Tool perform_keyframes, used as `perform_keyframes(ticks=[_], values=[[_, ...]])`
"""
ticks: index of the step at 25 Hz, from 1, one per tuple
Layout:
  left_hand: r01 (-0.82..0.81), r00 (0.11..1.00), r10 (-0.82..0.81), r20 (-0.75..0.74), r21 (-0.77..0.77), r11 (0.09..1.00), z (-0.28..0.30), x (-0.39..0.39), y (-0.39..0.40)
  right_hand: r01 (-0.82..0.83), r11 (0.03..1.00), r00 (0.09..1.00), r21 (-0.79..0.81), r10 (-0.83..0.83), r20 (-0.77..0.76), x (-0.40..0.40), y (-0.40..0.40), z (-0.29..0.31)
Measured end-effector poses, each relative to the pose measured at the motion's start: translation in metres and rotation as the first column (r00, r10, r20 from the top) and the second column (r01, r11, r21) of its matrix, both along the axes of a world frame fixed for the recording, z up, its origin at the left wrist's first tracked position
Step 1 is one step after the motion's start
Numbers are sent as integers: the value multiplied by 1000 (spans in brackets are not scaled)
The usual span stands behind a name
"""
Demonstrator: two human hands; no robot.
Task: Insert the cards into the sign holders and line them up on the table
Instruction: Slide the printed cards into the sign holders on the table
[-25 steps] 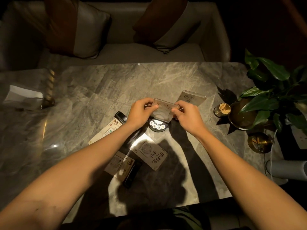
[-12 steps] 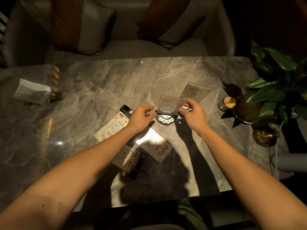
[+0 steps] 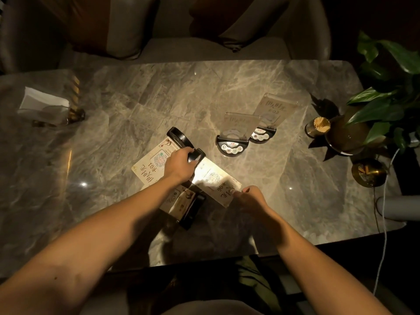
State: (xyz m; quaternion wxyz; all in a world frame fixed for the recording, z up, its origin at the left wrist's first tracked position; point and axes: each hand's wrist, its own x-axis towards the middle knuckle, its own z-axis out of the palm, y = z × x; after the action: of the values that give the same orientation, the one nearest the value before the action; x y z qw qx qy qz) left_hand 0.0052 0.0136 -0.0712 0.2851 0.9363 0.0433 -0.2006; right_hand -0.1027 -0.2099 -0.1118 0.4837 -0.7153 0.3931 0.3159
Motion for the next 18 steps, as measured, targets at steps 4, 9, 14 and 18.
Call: perform_keyframes(ticks=[4,9,14,18], values=[[-92,995,88,-42,-108,990,3,-4,4,320,942,947,97,-321,-10,-10,5,18],[-231,970,193,-147,-319,919,4,-15,2,293,894,891,340,-384,243,0,1,57],[-153,988,141,-59,-330,931,16,-18,-8,116,975,892,189,-186,411,38,-14,92],[71,995,-29,99,-455,887,44,-6,-23,-210,965,821,-157,262,508,66,-21,109]])
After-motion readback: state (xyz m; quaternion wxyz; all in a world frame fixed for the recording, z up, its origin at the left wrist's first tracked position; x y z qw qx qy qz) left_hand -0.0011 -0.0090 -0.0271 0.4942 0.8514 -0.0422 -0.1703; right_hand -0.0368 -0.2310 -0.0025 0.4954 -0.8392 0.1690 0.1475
